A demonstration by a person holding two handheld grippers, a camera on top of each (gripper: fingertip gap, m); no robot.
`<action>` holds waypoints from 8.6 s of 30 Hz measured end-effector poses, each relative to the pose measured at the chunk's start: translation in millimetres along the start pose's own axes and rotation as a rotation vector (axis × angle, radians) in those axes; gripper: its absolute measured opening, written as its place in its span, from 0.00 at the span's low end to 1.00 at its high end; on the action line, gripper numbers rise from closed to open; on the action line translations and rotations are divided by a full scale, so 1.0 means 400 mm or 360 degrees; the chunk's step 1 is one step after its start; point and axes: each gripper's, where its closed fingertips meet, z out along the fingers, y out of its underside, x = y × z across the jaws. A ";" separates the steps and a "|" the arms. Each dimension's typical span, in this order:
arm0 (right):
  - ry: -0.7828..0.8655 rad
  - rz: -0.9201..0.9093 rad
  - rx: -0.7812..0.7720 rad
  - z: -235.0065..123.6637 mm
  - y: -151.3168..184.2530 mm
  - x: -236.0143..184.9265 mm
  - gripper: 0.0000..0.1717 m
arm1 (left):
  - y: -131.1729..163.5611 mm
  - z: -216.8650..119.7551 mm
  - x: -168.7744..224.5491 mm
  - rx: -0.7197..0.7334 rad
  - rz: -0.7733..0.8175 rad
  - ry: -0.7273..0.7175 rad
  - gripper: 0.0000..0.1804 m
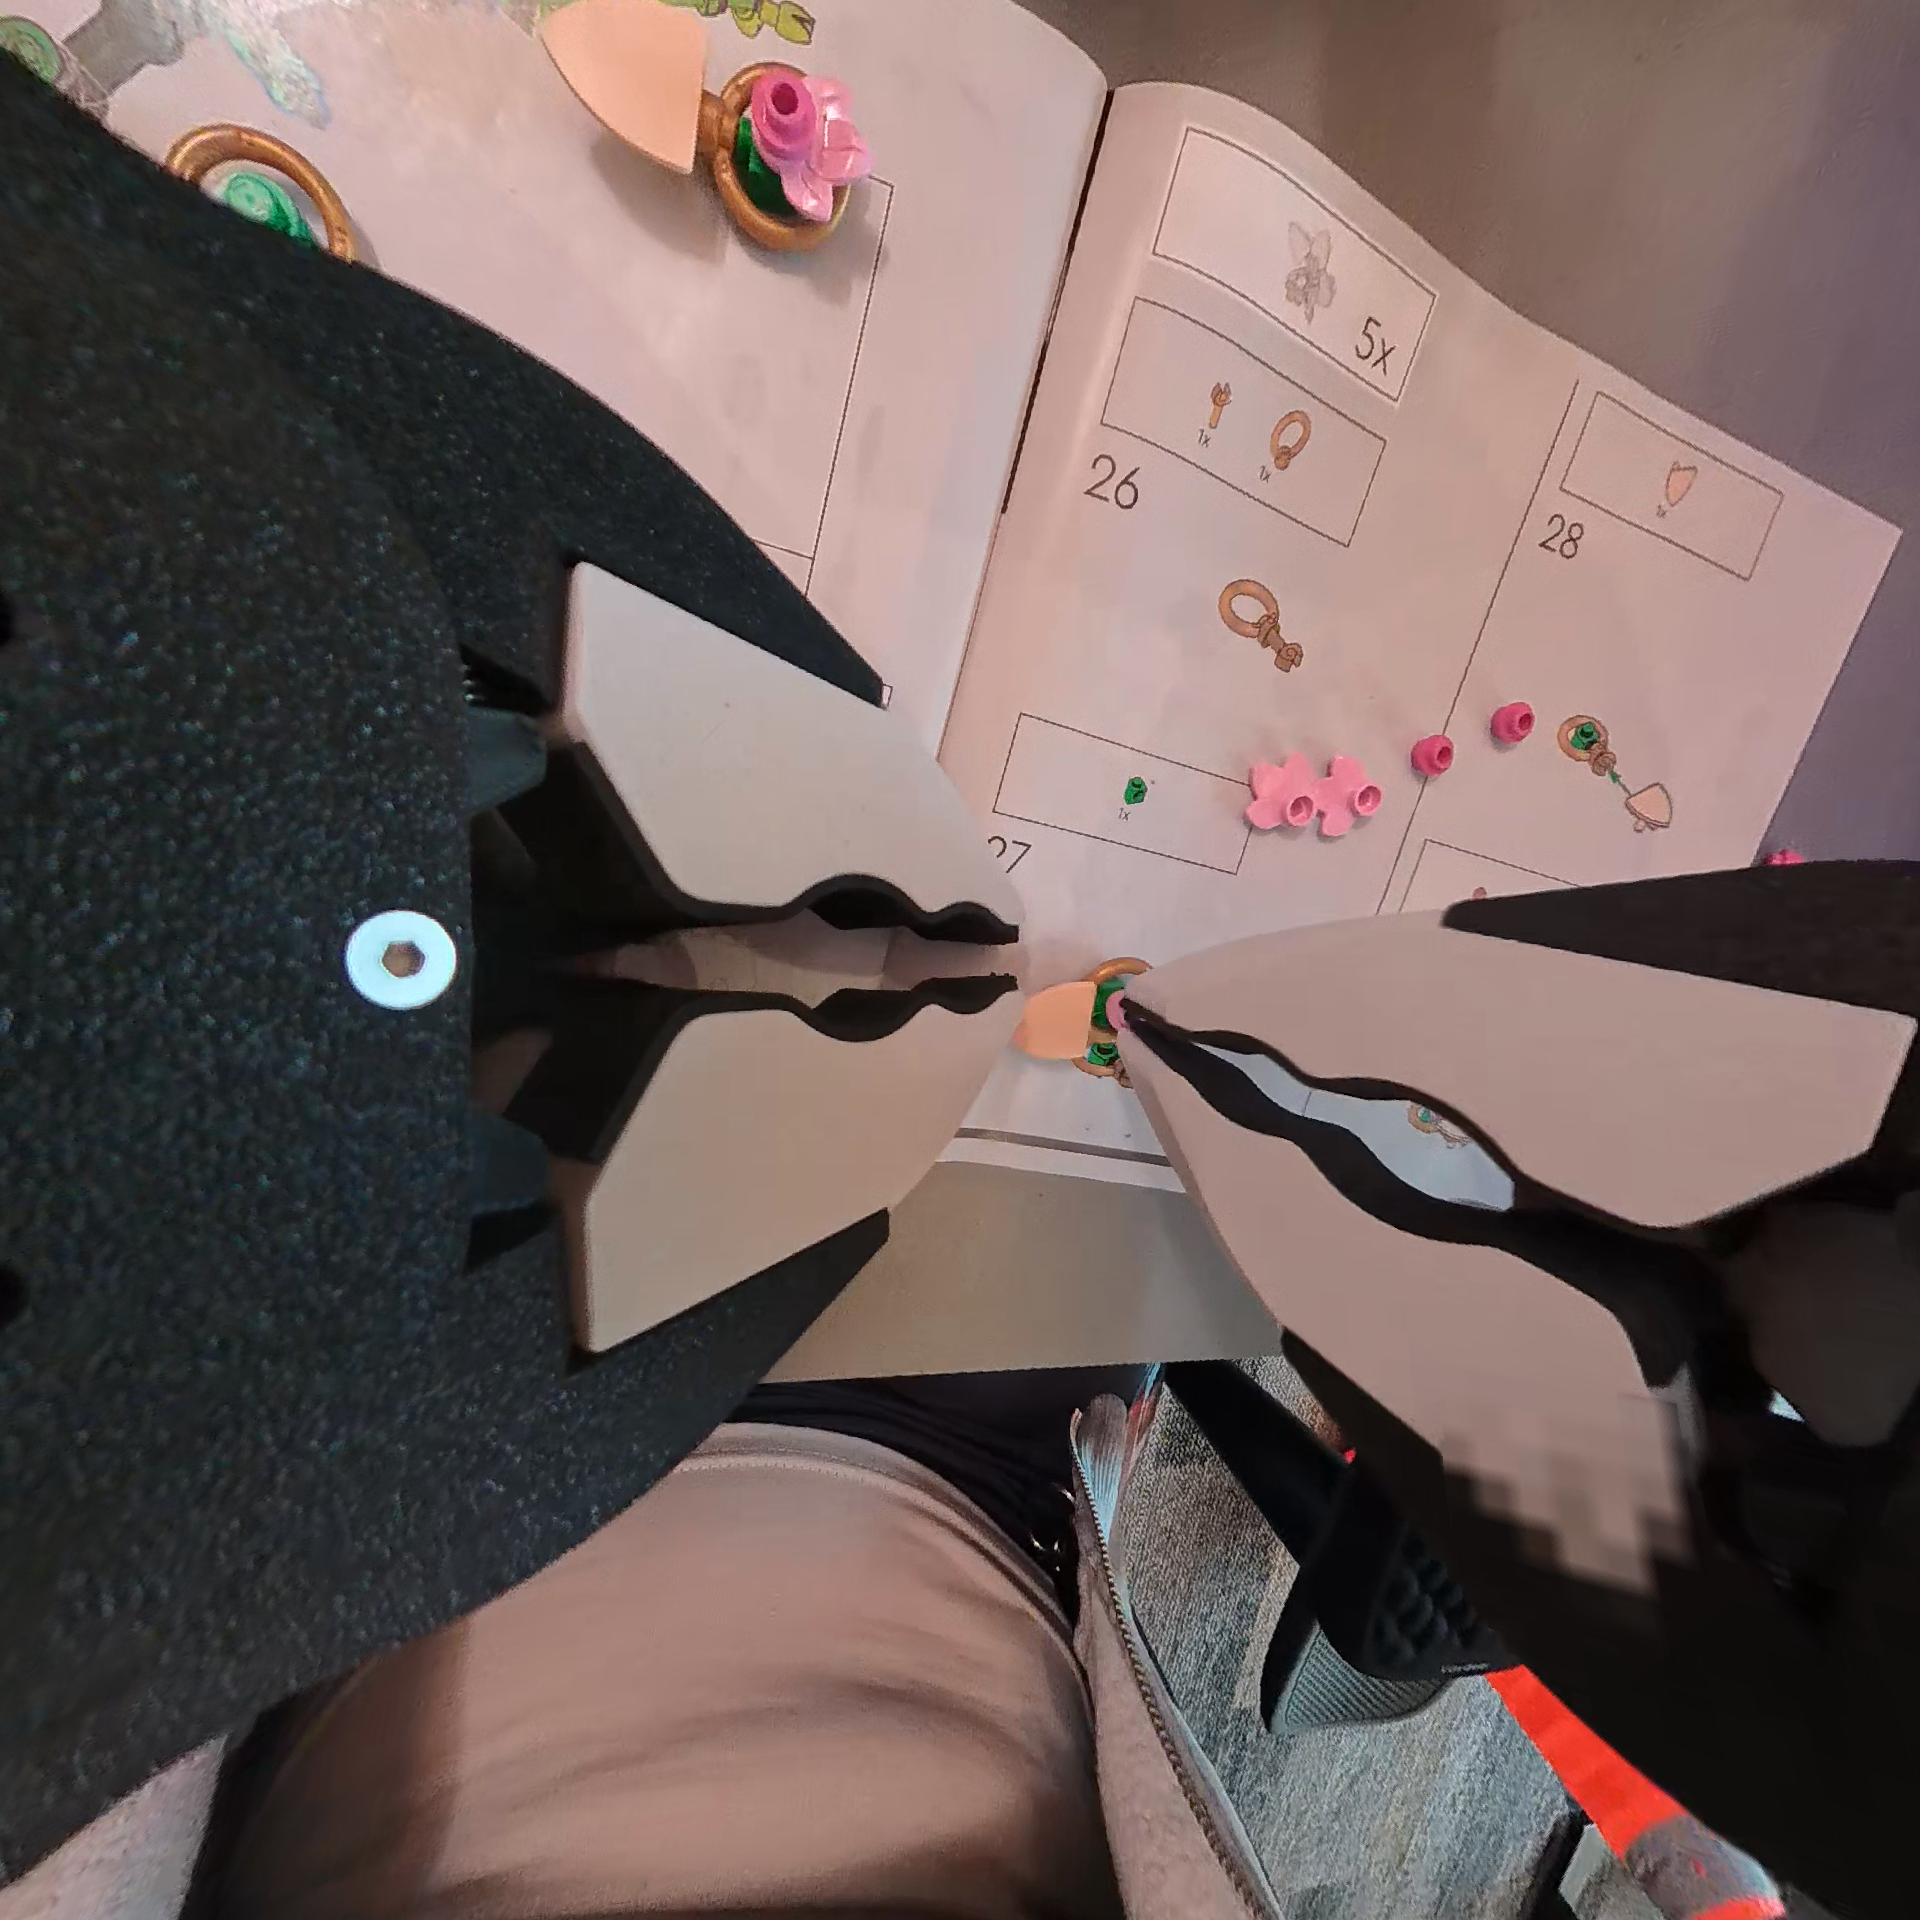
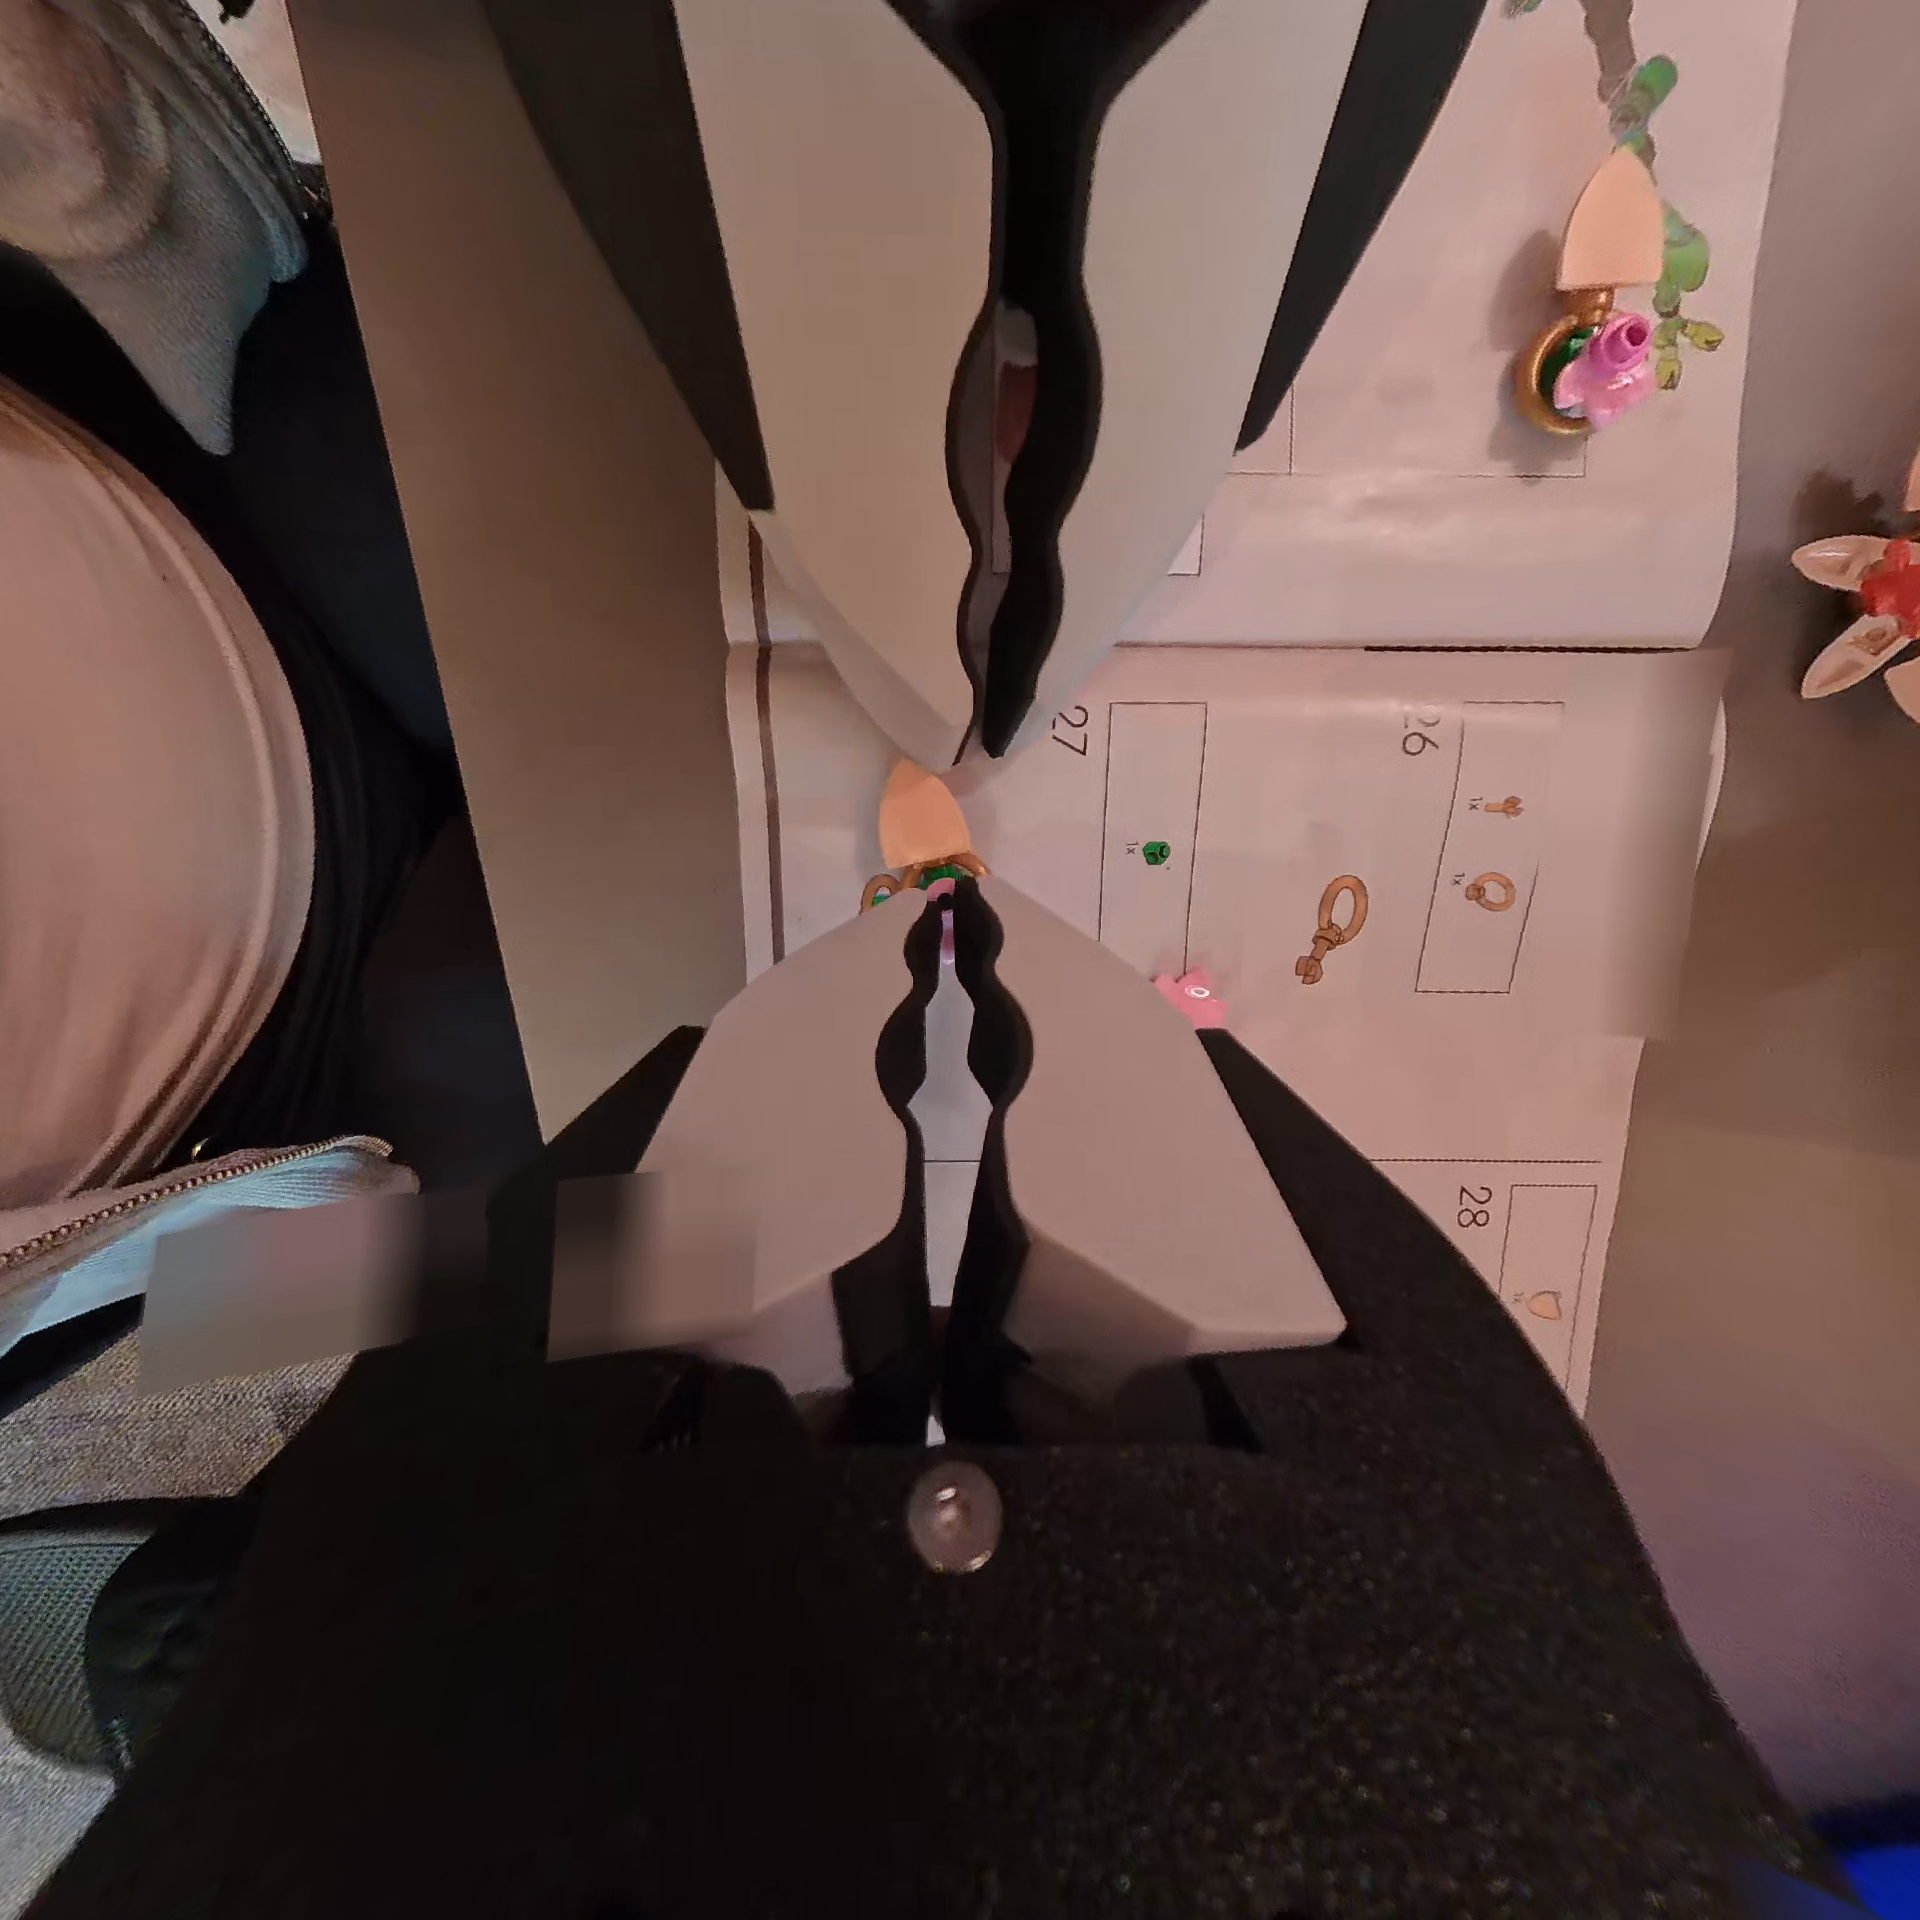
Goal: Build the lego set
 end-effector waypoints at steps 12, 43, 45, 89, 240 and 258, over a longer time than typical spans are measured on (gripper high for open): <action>-0.0043 0.0068 -0.0158 0.002 0.002 -0.003 0.01 | 0.001 0.002 -0.001 0.0007 -0.0014 0.0014 0.03; 0.0046 -0.0101 -0.0074 0.021 0.004 -0.011 0.17 | -0.021 -0.066 -0.044 0.0192 -0.0012 -0.0096 0.03; 0.0061 -0.0091 -0.0081 0.020 0.005 -0.002 0.11 | -0.025 -0.065 -0.040 0.0204 0.0019 -0.0094 0.03; -0.0148 -0.0159 -0.0275 -0.029 0.130 0.153 0.03 | -0.052 -0.040 0.020 0.0330 0.0305 0.0062 0.04; -0.0119 -0.0021 -0.0150 -0.038 0.081 0.012 0.03 | -0.042 -0.001 0.026 0.0227 0.0594 -0.0070 0.09; -0.0122 0.0033 -0.0269 -0.035 0.087 0.008 0.03 | -0.041 0.001 0.025 0.0214 0.0587 -0.0063 0.09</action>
